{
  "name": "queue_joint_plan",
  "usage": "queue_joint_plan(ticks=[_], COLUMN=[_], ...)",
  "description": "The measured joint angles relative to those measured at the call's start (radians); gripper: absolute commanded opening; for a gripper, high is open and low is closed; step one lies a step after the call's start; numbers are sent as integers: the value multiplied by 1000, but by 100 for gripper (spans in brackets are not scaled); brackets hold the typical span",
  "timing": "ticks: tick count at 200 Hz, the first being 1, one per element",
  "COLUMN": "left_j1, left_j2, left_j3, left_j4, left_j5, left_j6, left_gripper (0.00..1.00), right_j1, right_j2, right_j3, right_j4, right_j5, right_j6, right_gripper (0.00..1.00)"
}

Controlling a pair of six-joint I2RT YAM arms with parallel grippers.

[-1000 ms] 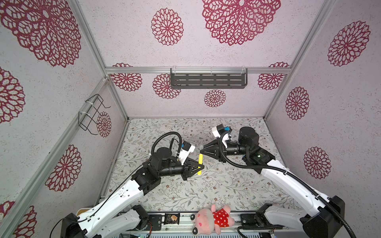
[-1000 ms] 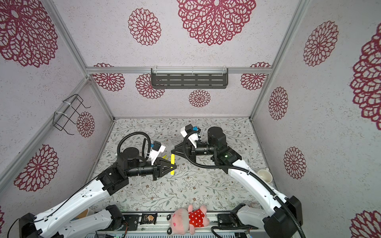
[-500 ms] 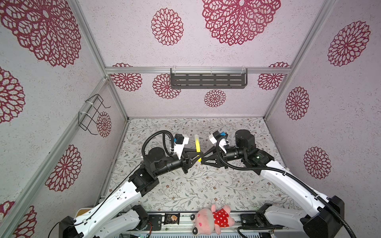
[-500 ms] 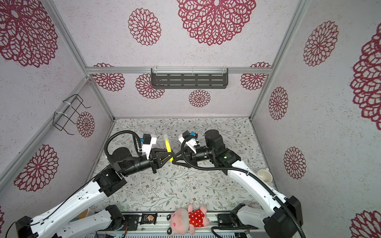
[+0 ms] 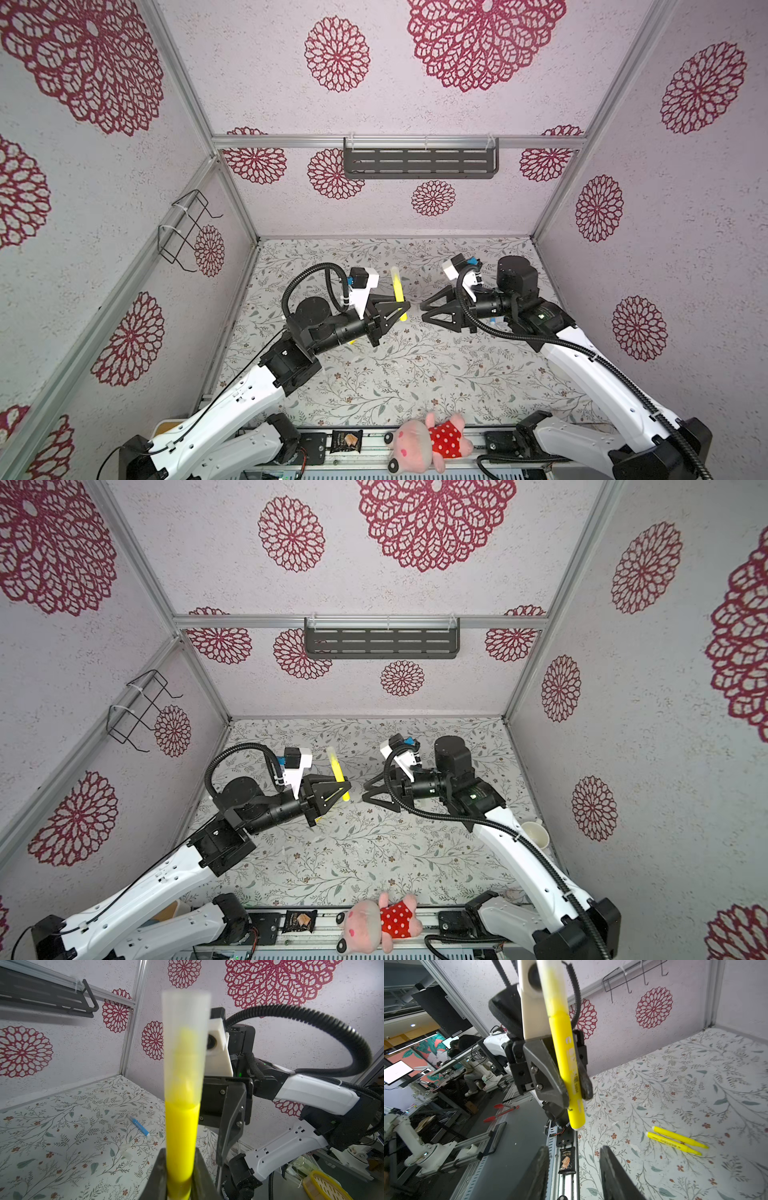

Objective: Insert pens into pen caps
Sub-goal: Put on the pen cap to the pen.

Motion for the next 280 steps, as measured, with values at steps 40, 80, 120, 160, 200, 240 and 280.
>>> queue_joint_plan(ticks=[40,80,120,160,200,240,280], left_j1=[-25,-42,-47,-50,-50,-50,-50], left_j2=[34,60,80,98,106,110,110], left_j3=[13,13,13,21,38,40,41], left_j4=[-21,-26,-26,-35,-45,-48,-52], left_j5=[-8,-12,-7,1,6,9,9], left_j6=[14,16,16,16,16,16,16], left_gripper=[0,0,0,0,0,0,0], right_j1=[-22,-22,-21,-19,-2,23,47], right_j2=[10,69,122,179,219,240,246], right_j3=[72,146,201,278,324,353,364], right_j4=[84,206,229,164,99,11,-50], right_j5=[-2,-11,-23,-21,-19,-2,3], right_j6=[55,131,156,121,80,22,-21], right_gripper=[51,55,53,53,50,47,39])
